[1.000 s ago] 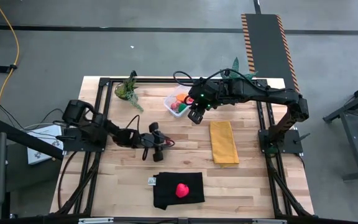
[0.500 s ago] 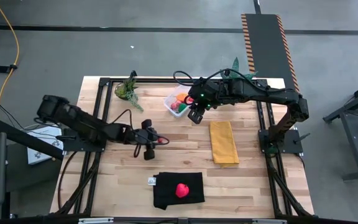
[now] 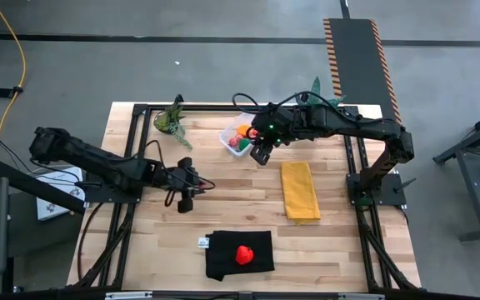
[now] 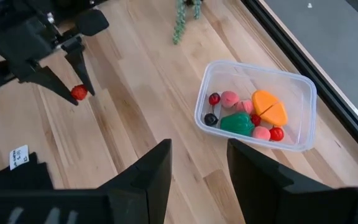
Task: Pick and placing Produce into tupperware
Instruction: Put the red raspberry into the transparent bin
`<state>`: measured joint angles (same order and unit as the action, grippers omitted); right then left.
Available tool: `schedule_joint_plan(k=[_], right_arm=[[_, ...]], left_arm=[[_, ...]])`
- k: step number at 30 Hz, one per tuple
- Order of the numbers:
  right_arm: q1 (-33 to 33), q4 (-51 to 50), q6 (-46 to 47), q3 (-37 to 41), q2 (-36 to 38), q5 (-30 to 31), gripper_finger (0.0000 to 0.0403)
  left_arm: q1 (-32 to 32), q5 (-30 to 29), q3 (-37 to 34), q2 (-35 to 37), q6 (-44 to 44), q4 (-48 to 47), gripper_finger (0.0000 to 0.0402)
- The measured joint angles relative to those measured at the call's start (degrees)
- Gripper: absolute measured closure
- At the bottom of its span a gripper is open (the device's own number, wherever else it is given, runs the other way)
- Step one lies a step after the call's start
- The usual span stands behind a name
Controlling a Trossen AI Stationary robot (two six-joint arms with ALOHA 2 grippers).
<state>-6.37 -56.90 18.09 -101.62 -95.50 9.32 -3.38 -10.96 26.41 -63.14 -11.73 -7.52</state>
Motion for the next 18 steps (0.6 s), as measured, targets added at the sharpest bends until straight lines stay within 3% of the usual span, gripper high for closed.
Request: schedule_joint_plan(k=[9,18], right_arm=[[0.0,1.9,1.3,0.0,0.0,0.0,0.0256],[0.0,3.9,2.7,0.0,0.0,0.0,0.0256]], left_arm=[[0.0,-0.5,5.8,11.4,-2.2,-19.9,0.0285],[0.0,-2.6,17.8,13.1,-3.1,-37.8,0.0285]])
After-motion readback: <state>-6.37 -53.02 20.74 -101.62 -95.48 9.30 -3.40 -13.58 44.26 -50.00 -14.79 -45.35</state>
